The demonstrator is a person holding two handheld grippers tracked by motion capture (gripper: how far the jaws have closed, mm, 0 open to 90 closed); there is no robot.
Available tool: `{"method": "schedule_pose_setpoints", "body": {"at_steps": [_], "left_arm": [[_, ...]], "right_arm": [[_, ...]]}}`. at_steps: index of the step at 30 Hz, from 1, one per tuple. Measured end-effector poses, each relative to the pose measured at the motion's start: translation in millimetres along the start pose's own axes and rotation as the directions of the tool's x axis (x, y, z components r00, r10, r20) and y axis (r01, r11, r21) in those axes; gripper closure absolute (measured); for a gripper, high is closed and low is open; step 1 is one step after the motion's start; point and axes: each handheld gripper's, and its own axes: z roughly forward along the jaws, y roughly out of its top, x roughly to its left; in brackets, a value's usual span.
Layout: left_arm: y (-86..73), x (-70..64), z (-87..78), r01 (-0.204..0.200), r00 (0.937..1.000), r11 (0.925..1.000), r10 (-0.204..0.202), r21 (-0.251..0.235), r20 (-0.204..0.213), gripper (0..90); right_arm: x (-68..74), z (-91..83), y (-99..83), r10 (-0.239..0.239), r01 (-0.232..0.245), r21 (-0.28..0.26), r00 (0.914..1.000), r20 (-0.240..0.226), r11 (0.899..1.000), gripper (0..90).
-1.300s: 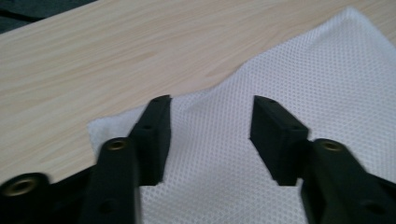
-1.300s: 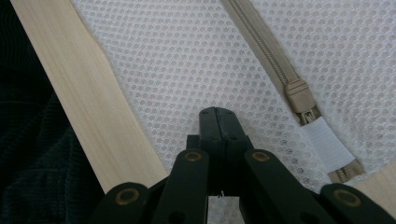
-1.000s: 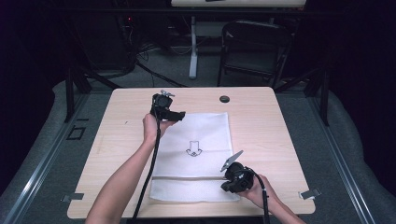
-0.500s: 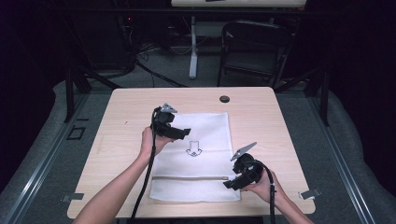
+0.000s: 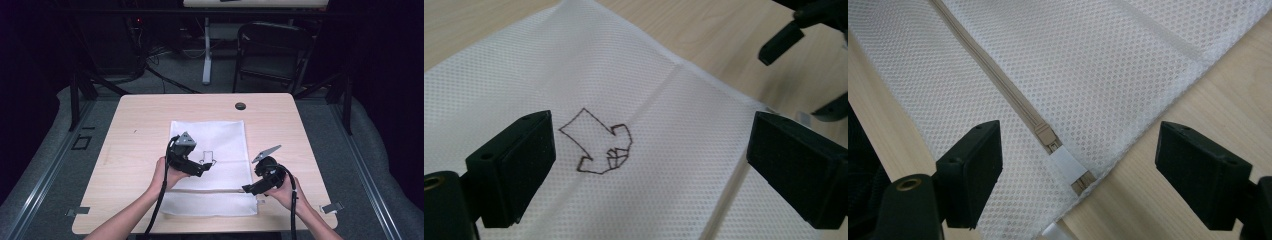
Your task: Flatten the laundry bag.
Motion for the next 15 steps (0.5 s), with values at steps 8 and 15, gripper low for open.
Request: {"method": "schedule_pose_setpoints", "body": {"at_steps": [8, 15], "left_arm": [[-10.2, -17.0, 4.6, -0.026, 0.9989, 0.9996, 0.025, 0.013, 0.040, 6.8], [-14.9, -26.9, 15.1, -0.048, 0.9960, 0.9981, 0.045, 0.039, 0.077, 7.6]], "right_arm": [[-6.6, 0.9, 2.7, 0.012, -0.011, -0.025, 0.9994, 0.033, 1.000, 28.9], [-9.1, 2.0, -1.3, 0.017, -0.015, -0.039, 0.9989, 0.045, 0.999, 58.0]]}}
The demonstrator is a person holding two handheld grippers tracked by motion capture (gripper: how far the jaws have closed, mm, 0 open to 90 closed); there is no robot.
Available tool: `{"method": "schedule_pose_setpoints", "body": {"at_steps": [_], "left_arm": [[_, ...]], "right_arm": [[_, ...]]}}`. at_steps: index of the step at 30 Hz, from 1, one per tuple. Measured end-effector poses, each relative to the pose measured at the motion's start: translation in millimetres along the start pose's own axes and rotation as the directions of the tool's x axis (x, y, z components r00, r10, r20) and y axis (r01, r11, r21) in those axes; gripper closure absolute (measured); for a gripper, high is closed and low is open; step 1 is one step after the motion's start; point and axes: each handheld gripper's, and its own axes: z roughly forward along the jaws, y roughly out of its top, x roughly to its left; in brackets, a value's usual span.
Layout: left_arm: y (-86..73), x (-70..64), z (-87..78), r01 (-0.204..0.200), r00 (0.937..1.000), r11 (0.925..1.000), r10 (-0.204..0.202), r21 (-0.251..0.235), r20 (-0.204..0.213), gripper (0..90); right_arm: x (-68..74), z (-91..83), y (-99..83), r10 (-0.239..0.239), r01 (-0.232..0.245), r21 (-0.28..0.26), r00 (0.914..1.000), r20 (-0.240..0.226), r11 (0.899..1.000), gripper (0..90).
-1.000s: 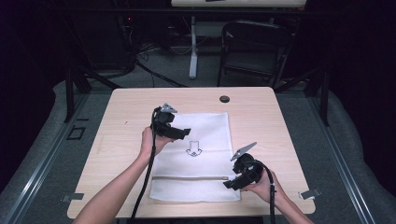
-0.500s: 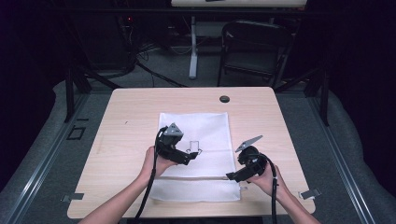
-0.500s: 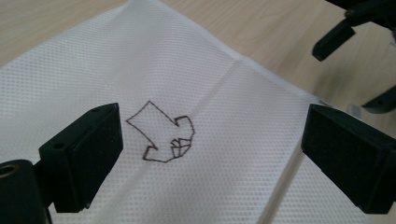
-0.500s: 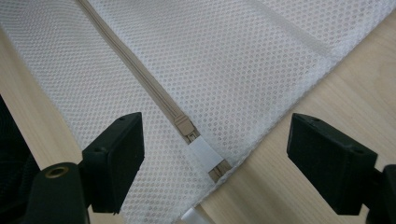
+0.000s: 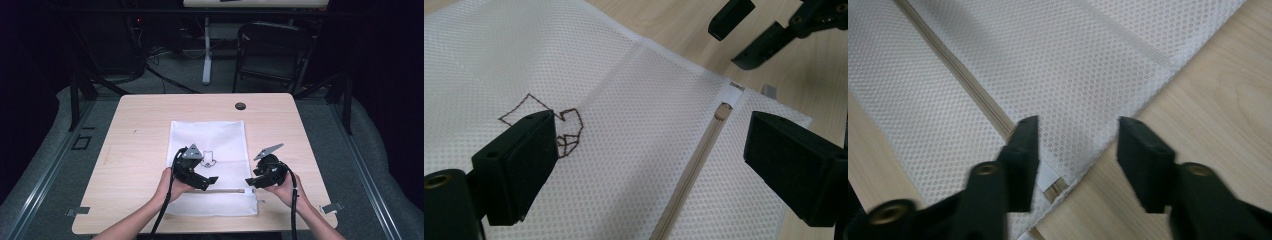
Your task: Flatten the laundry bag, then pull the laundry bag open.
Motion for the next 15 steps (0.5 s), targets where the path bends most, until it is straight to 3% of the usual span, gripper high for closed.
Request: {"method": "schedule_pose_setpoints", "body": {"at_steps": [4, 8, 15], "left_arm": [[-3.2, -6.9, 11.1, -0.020, 0.9998, 0.9995, 0.020, 0.022, 0.009, 10.1], [-3.7, -14.3, 21.3, -0.048, 0.9983, 0.9980, 0.047, 0.040, 0.033, 12.8], [2.3, -24.2, 37.6, -0.098, 0.9933, 0.9937, 0.095, 0.053, 0.066, 15.4]], "right_arm": [[-0.5, 3.0, -2.5, -0.005, 0.005, 0.017, 1.0000, -0.002, 1.000, 76.6], [2.2, 10.0, -2.4, -0.035, 0.035, 0.048, 0.9994, -0.003, 0.998, 88.1], [5.9, 14.8, -7.3, -0.049, 0.051, 0.076, 0.9983, -0.031, 0.996, 90.0]]}}
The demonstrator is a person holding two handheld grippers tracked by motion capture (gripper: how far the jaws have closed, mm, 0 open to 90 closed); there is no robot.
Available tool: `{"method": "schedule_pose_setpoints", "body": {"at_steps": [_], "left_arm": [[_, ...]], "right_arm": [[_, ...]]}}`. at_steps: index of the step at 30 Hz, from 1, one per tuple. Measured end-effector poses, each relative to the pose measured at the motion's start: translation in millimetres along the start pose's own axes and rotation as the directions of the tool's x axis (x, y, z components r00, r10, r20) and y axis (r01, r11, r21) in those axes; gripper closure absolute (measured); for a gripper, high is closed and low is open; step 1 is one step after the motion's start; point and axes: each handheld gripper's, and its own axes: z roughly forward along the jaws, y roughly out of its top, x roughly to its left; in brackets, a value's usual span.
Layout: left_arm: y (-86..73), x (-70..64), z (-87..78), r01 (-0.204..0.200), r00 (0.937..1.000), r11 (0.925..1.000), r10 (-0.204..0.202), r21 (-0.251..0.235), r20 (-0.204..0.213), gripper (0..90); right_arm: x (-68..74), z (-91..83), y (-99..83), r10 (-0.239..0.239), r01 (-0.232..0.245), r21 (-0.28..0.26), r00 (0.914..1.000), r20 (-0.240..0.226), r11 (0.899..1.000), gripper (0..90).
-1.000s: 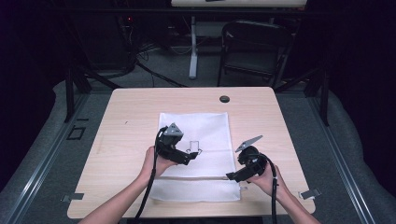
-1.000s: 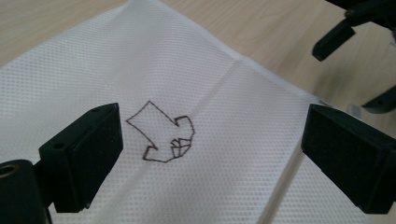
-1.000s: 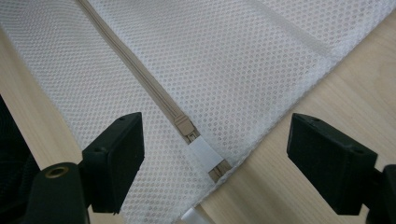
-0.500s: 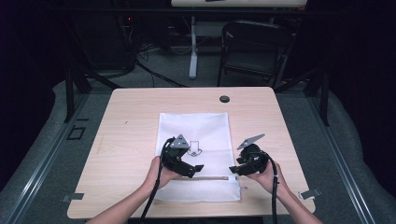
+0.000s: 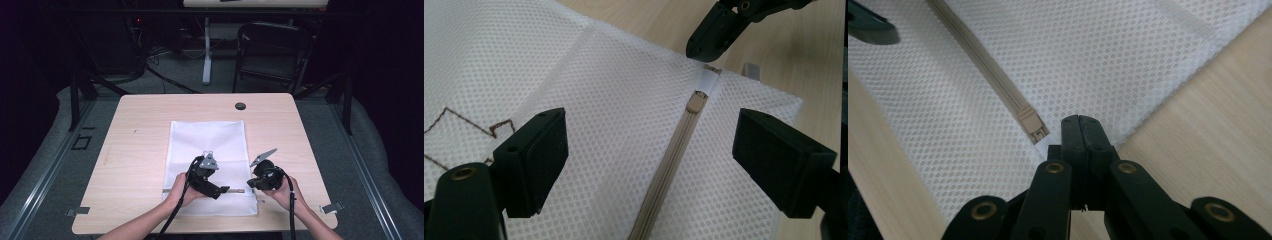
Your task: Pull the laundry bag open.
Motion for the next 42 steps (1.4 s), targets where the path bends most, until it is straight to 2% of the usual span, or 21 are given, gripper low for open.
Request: {"method": "schedule_pose_setpoints", "body": {"at_steps": [2, 6, 9, 10, 11, 12, 15, 17, 19, 20, 21, 22, 24, 26, 27, 28, 32, 33, 35, 39, 42], "left_arm": [[1.8, -2.6, 4.0, -0.011, 0.9999, 0.9999, 0.011, 0.006, -0.003, 16.7], [4.7, -4.7, 11.2, -0.042, 0.9989, 0.9990, 0.042, 0.017, 0.022, 22.9], [6.9, -5.6, 19.4, -0.069, 0.9969, 0.9970, 0.067, 0.035, 0.041, 31.1], [7.5, -5.6, 22.1, -0.078, 0.9956, 0.9961, 0.075, 0.043, 0.056, 33.1], [7.9, -6.8, 24.6, -0.086, 0.9954, 0.9949, 0.083, 0.054, 0.047, 36.3], [7.8, -6.8, 27.8, -0.092, 0.9937, 0.9946, 0.089, 0.047, 0.067, 38.7], [8.7, -8.8, 34.4, -0.114, 0.9908, 0.9917, 0.109, 0.060, 0.081, 44.8], [9.4, -10.2, 38.8, -0.127, 0.9891, 0.9897, 0.122, 0.066, 0.082, 49.0], [10.3, -10.1, 42.0, -0.134, 0.9875, 0.9885, 0.127, 0.070, 0.093, 54.0], [10.9, -10.5, 43.4, -0.142, 0.9876, 0.9863, 0.136, 0.083, 0.079, 56.2], [10.4, -9.8, 46.2, -0.138, 0.9863, 0.9881, 0.131, 0.069, 0.101, 57.2], [10.7, -10.0, 47.7, -0.141, 0.9858, 0.9868, 0.133, 0.079, 0.102, 58.6], [10.9, -10.5, 51.8, -0.150, 0.9831, 0.9854, 0.139, 0.081, 0.118, 60.8], [11.4, -11.6, 54.6, -0.155, 0.9822, 0.9848, 0.144, 0.079, 0.120, 62.6], [12.1, -11.5, 56.1, -0.159, 0.9805, 0.9844, 0.148, 0.076, 0.129, 64.9], [13.0, -12.4, 56.3, -0.159, 0.9820, 0.9839, 0.148, 0.082, 0.117, 65.5], [14.1, -13.1, 60.9, -0.165, 0.9770, 0.9833, 0.152, 0.077, 0.150, 72.1], [14.9, -13.6, 60.9, -0.171, 0.9776, 0.9806, 0.156, 0.096, 0.141, 72.9], [13.8, -13.8, 63.4, -0.163, 0.9766, 0.9832, 0.149, 0.082, 0.155, 75.2], [14.1, -14.3, 64.2, -0.179, 0.9732, 0.9802, 0.164, 0.085, 0.162, 78.8], [14.1, -15.1, 64.6, -0.177, 0.9743, 0.9802, 0.162, 0.088, 0.156, 79.6]], "right_arm": [[1.4, 0.4, -1.6, 0.008, -0.008, -0.005, 1.0000, -0.004, 1.000, 90.0], [2.4, 3.8, -2.4, 0.003, -0.003, 0.010, 0.9999, -0.011, 1.000, 90.0], [1.7, 7.8, -2.6, 0.000, 0.000, 0.031, 1.0000, -0.010, 1.000, 90.0], [3.2, 10.1, -3.5, 0.027, -0.026, 0.019, 0.9995, -0.016, 0.999, 90.0], [2.8, 10.1, -3.3, 0.019, -0.018, 0.031, 0.9997, -0.015, 0.999, 90.0], [2.3, 10.1, -3.2, 0.017, -0.017, 0.029, 0.9997, -0.019, 0.999, 90.0], [0.2, 10.6, -4.2, 0.018, -0.018, 0.034, 0.9997, -0.016, 0.999, 90.0], [-0.3, 12.2, -4.9, 0.035, -0.034, 0.036, 0.9988, -0.035, 0.999, 90.0], [-2.1, 13.0, -5.3, 0.022, -0.021, 0.053, 0.9994, -0.026, 0.998, 90.0], [-2.1, 13.2, -5.3, 0.023, -0.021, 0.054, 0.9994, -0.027, 0.998, 90.0], [-2.1, 13.4, -5.4, 0.026, -0.025, 0.053, 0.9991, -0.032, 0.998, 90.0], [0.1, 15.1, -6.2, 0.065, -0.064, 0.026, 0.9970, -0.043, 0.998, 90.0], [-3.6, 14.2, -6.7, 0.043, -0.042, 0.046, 0.9983, -0.039, 0.998, 90.0], [-2.8, 14.9, -6.9, 0.062, -0.061, 0.034, 0.9968, -0.050, 0.998, 90.0], [-3.8, 14.4, -6.9, 0.042, -0.040, 0.047, 0.9984, -0.037, 0.998, 90.0], [-3.9, 14.6, -7.1, 0.044, -0.042, 0.044, 0.9983, -0.038, 0.998, 90.0], [-2.7, 14.9, -7.1, 0.064, -0.062, 0.037, 0.9968, -0.048, 0.997, 90.0], [-1.9, 15.8, -7.7, 0.071, -0.070, 0.028, 0.9967, -0.039, 0.997, 90.0], [-1.6, 16.2, -8.1, 0.084, -0.083, 0.017, 0.9952, -0.051, 0.996, 90.0], [-1.6, 16.3, -8.2, 0.084, -0.084, 0.016, 0.9951, -0.052, 0.996, 90.0], [-2.7, 15.3, -7.7, 0.070, -0.069, 0.032, 0.9963, -0.050, 0.997, 90.0]]}}
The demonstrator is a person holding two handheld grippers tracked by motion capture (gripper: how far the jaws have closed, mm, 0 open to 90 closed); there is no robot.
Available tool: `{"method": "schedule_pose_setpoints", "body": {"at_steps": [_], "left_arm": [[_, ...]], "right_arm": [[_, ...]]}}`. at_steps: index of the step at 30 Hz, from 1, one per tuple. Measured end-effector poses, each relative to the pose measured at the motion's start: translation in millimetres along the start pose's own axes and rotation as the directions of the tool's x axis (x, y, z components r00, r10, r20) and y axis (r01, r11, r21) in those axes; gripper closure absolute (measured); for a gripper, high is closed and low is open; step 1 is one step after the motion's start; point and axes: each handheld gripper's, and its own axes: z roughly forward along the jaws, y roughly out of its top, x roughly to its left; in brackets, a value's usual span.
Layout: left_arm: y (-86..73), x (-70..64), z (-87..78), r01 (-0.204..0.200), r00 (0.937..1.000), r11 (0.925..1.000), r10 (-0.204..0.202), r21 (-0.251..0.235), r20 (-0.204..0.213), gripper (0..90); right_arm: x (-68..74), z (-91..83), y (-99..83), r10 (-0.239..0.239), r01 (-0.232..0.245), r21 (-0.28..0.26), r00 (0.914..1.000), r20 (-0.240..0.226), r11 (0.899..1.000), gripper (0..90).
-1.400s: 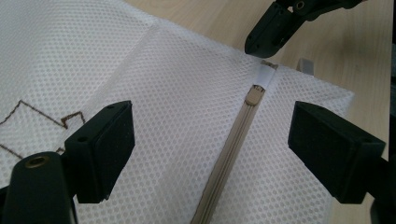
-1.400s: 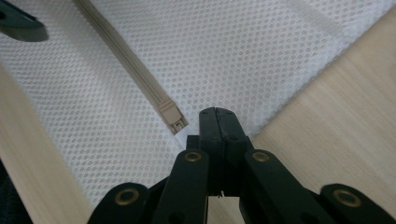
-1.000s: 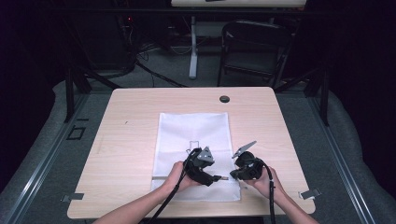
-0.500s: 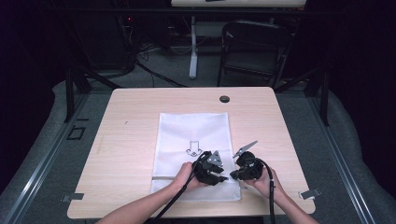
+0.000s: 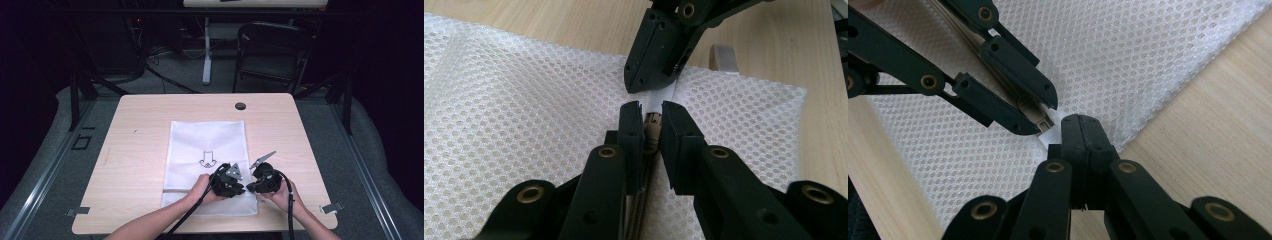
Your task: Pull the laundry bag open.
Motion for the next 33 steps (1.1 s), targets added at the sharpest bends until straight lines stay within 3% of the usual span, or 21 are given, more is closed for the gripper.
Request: {"method": "schedule_pose_setpoints", "body": {"at_steps": [4, 6, 12, 13, 16, 17, 25, 27, 31, 33], "left_arm": [[-1.0, 1.5, 0.2, 0.029, 0.9995, 0.9996, -0.029, -0.003, 0.012, 78.7], [-1.1, 1.4, 0.2, 0.023, 0.9997, 0.9997, -0.023, -0.004, 0.009, 79.3], [-2.3, -2.2, -0.4, 0.015, 0.9999, 0.9999, -0.015, -0.009, -0.005, 81.6], [-2.6, -2.5, -0.2, 0.013, 0.9999, 0.9998, -0.013, -0.013, -0.010, 81.6], [-3.7, -1.9, 0.4, 0.021, 0.9998, 0.9995, -0.020, -0.025, 0.008, 81.7], [-3.9, -1.7, 0.5, 0.021, 0.9998, 0.9994, -0.020, -0.028, 0.008, 81.7], [-4.1, -1.9, -0.5, 0.025, 0.9997, 0.9994, -0.024, -0.025, 0.008, 81.9], [-3.4, -2.3, -1.5, 0.015, 0.9999, 0.9998, -0.015, -0.012, 0.001, 81.9], [-3.7, -2.6, -2.2, 0.016, 0.9998, 0.9998, -0.016, -0.008, -0.006, 82.0], [-3.8, -3.2, -2.2, 0.015, 0.9999, 0.9998, -0.015, -0.009, -0.008, 82.0]], "right_arm": [[-0.1, 0.6, -1.2, 0.001, -0.001, -0.011, 0.9999, 0.011, 1.000, 90.0], [-1.1, -0.8, -0.6, -0.013, 0.013, 0.009, 0.9998, 0.012, 1.000, 90.0], [-1.4, 0.2, -1.7, 0.014, -0.014, -0.017, 0.9999, 0.006, 1.000, 90.0], [-3.0, -1.8, -1.1, 0.000, 0.000, 0.006, 1.0000, -0.001, 1.000, 90.0], [-2.0, -3.0, -1.2, 0.028, -0.028, -0.008, 0.9995, -0.016, 1.000, 90.0], [-3.5, -3.6, -1.7, 0.013, -0.013, 0.002, 0.9999, -0.009, 1.000, 90.0], [-2.7, -1.1, -1.3, 0.033, -0.033, 0.006, 0.9993, -0.014, 0.999, 90.0], [-1.7, -1.6, -0.7, 0.009, -0.009, 0.020, 0.9999, 0.009, 1.000, 90.0], [2.8, 0.3, -1.2, 0.011, -0.011, 0.000, 0.9994, 0.031, 1.000, 90.0], [0.7, -1.4, -0.1, -0.013, 0.013, 0.026, 0.9994, 0.031, 1.000, 90.0]]}}
